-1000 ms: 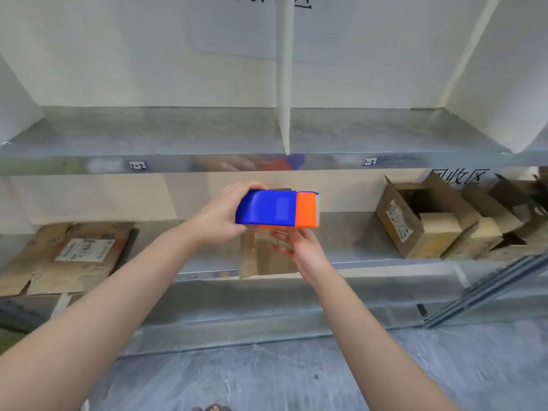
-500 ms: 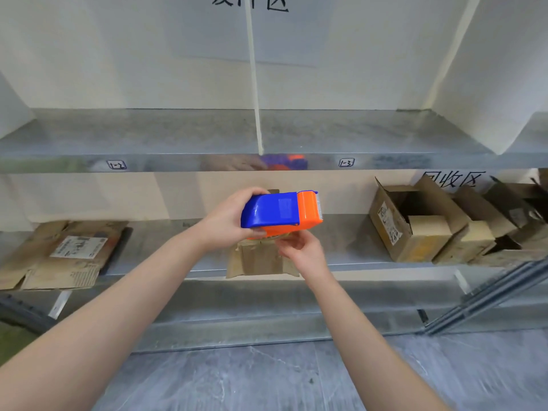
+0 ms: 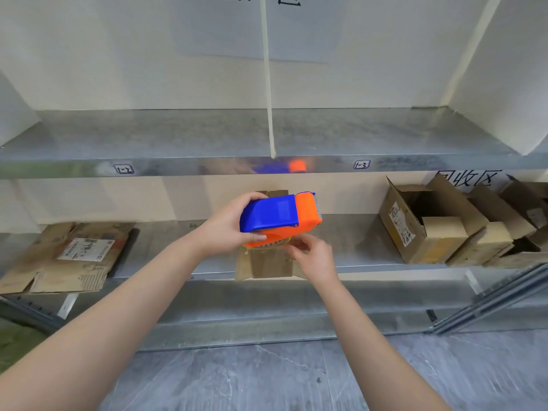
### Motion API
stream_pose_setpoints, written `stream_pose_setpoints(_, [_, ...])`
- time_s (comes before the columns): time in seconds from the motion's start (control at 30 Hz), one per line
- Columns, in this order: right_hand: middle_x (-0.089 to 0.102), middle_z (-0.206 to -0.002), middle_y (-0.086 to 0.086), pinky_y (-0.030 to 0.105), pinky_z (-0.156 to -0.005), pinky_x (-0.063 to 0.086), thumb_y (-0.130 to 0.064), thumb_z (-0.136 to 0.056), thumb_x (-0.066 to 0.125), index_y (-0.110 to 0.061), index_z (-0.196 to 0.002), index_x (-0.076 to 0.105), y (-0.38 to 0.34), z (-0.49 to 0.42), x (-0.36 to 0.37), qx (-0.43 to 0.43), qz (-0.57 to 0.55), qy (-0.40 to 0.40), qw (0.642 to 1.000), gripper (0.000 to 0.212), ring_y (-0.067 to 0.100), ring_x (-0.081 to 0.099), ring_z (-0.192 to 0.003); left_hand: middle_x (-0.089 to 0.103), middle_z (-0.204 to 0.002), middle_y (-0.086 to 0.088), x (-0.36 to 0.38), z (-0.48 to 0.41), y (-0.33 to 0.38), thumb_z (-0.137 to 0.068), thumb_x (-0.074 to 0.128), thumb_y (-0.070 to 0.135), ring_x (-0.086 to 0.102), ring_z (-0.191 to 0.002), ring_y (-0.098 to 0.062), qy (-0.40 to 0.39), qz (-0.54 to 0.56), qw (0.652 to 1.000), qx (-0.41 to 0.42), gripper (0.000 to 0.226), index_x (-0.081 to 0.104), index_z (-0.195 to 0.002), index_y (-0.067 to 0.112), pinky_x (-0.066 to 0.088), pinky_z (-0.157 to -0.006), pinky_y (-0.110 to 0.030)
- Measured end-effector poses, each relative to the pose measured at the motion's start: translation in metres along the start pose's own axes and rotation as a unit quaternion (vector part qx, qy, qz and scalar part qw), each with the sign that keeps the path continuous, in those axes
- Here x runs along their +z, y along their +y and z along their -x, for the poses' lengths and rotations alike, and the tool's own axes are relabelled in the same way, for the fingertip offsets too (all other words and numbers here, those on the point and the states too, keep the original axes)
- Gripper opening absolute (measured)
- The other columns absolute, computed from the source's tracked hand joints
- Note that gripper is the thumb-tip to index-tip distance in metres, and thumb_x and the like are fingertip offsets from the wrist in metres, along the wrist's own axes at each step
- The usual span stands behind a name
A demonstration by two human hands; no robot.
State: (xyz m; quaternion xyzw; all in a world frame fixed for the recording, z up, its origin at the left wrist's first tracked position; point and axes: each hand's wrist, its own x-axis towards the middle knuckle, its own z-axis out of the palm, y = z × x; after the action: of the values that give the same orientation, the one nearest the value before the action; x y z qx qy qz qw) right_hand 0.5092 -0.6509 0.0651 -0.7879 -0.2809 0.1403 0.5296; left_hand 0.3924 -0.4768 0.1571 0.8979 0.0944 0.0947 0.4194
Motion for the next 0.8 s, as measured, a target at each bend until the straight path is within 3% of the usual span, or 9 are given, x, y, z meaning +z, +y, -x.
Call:
stream_pose_setpoints(0.27, [0.074, -0.086, -0.009, 0.027, -0.081, 0.056, -0.023, -0.084, 0.075, -0.023, -0.092, 0.073, 0.003, 0.0, 0.003, 0.039, -0.002, -0.007, 0.999, 0.008, 0.007, 0.069, -0.078, 0.046, -0.129, 0.014, -0.002, -0.001, -0.008, -0.076, 0.081, 0.021, 0.047, -0.118, -0.001, -0.012, 0.008, 1.0, -0.002, 0.068, 0.04, -0.128, 0.036, 0.044, -0.095, -0.022])
stream_pose_setpoints(0.37, [0.073, -0.079, -0.009, 0.031, -0.08, 0.057, -0.025, -0.085, 0.073, -0.025, -0.083, 0.072, 0.003, 0.0, 0.003, 0.055, 0.015, 0.0, 0.998, 0.002, 0.011, 0.069, -0.075, 0.047, -0.129, 0.013, -0.003, -0.003, -0.011, -0.075, 0.082, 0.022, 0.047, -0.117, -0.001, -0.012, 0.006, 1.0, -0.002, 0.069, 0.041, -0.129, 0.035, 0.045, -0.096, -0.023])
stream_pose_setpoints(0.47, [0.07, -0.07, -0.007, 0.035, -0.075, 0.056, -0.02, -0.082, 0.07, -0.024, -0.071, 0.067, 0.0, 0.0, 0.007, 0.048, 0.019, 0.019, 0.998, 0.012, 0.015, 0.067, -0.07, 0.047, -0.129, 0.014, -0.002, -0.004, -0.012, -0.075, 0.082, 0.022, 0.047, -0.117, 0.0, -0.014, 0.002, 1.0, 0.004, 0.069, 0.041, -0.129, 0.035, 0.045, -0.095, -0.022])
stream_pose_setpoints(0.67, [0.062, -0.068, -0.008, 0.024, -0.062, 0.044, -0.018, -0.081, 0.069, -0.017, -0.074, 0.063, -0.012, -0.008, -0.001, -0.038, 0.088, 0.126, 0.987, 0.009, 0.012, 0.061, -0.069, 0.046, -0.133, 0.018, -0.01, -0.004, -0.017, -0.074, 0.082, 0.025, 0.045, -0.121, -0.001, -0.014, -0.011, 1.0, 0.023, 0.071, 0.041, -0.132, 0.037, 0.042, -0.1, -0.024])
stream_pose_setpoints(0.8, [0.063, -0.077, 0.001, 0.031, -0.061, 0.047, -0.025, -0.084, 0.068, -0.017, -0.082, 0.058, -0.012, -0.014, -0.006, -0.087, 0.199, 0.12, 0.969, 0.014, 0.021, 0.058, -0.07, 0.046, -0.134, 0.015, -0.016, -0.001, -0.023, -0.075, 0.082, 0.025, 0.044, -0.122, -0.004, -0.022, -0.056, 0.998, 0.023, 0.073, 0.042, -0.135, 0.035, 0.039, -0.103, -0.026])
